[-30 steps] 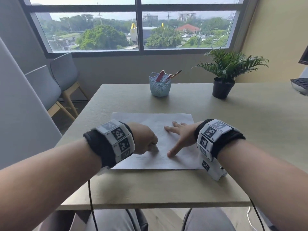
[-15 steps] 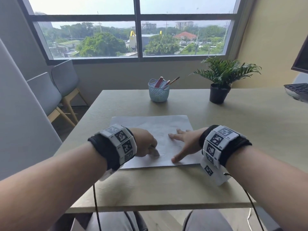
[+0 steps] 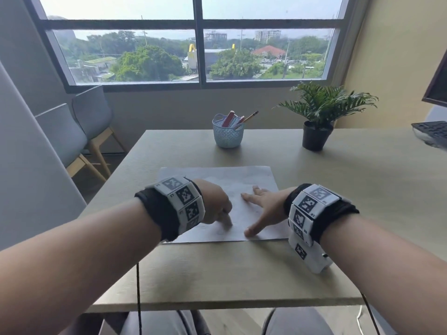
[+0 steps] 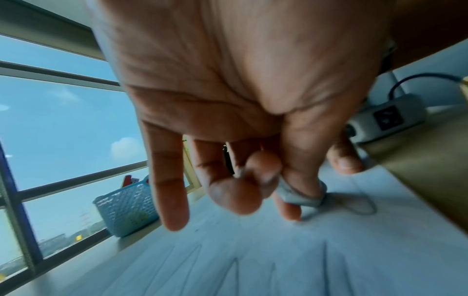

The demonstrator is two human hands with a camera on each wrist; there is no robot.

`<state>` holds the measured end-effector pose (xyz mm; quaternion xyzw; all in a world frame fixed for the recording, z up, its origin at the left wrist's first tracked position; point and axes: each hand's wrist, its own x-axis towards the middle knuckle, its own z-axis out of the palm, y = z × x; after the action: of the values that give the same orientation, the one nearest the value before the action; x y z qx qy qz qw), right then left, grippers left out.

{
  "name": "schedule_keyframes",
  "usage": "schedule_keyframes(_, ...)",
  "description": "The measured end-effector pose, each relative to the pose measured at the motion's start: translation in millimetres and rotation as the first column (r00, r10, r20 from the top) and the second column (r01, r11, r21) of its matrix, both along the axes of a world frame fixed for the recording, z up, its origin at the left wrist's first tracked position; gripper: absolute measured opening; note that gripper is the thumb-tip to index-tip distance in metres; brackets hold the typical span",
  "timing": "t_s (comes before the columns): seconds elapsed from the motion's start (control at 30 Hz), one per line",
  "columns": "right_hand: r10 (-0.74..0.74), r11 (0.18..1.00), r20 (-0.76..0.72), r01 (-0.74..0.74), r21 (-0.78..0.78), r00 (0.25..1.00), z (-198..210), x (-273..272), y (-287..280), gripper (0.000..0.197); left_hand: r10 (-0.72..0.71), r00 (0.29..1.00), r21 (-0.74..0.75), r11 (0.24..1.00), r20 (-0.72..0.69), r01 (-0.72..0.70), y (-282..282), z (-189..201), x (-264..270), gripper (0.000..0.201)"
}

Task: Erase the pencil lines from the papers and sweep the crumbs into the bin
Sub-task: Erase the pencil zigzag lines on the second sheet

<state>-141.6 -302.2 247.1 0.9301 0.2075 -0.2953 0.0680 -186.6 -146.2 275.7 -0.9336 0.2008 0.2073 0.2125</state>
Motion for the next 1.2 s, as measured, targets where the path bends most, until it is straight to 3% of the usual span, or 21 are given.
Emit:
schedule_keyframes(0.1,0.001,1.000,0.006,-0.001,0.008,1.000,0,0,0,0.111,-0.011,0.999,-0.005,1.000,0.036,0.011,-1,-1,3,0.033)
schedule_keyframes(0.27,0.033,0.999,-0.018,-0.033,0.023,0.999,-1,0,0,0.111,-0.081,0.997,0.034,0.996,-0.019,0.082,-4,-2,-7,0.030)
schedule_keyframes(0.47,0.035,0.999,-0.012,-0.034,0.021,0.999,0,-2,1,0.111,-0.062,0.998,0.006,0.998,0.023,0.062,-7,-1,6,0.030)
schedule_keyframes(0.63,0.034,0.999,-0.010,-0.034,0.025,0.999,0,-2,1,0.110,-0.109,0.994,0.047,0.993,-0.030,0.110,-7,-3,-8,0.025)
schedule_keyframes(1.0,-0.041,0.999,0.038,0.041,0.007,0.998,-4,3,2,0.113,-0.034,0.999,-0.017,0.999,-0.011,0.034,4,-5,-5,0.034)
schedule_keyframes(1.2,-0.045,0.999,0.037,0.045,0.001,0.998,-4,2,2,0.111,-0.003,0.999,-0.019,1.000,0.053,0.004,6,-3,7,0.024)
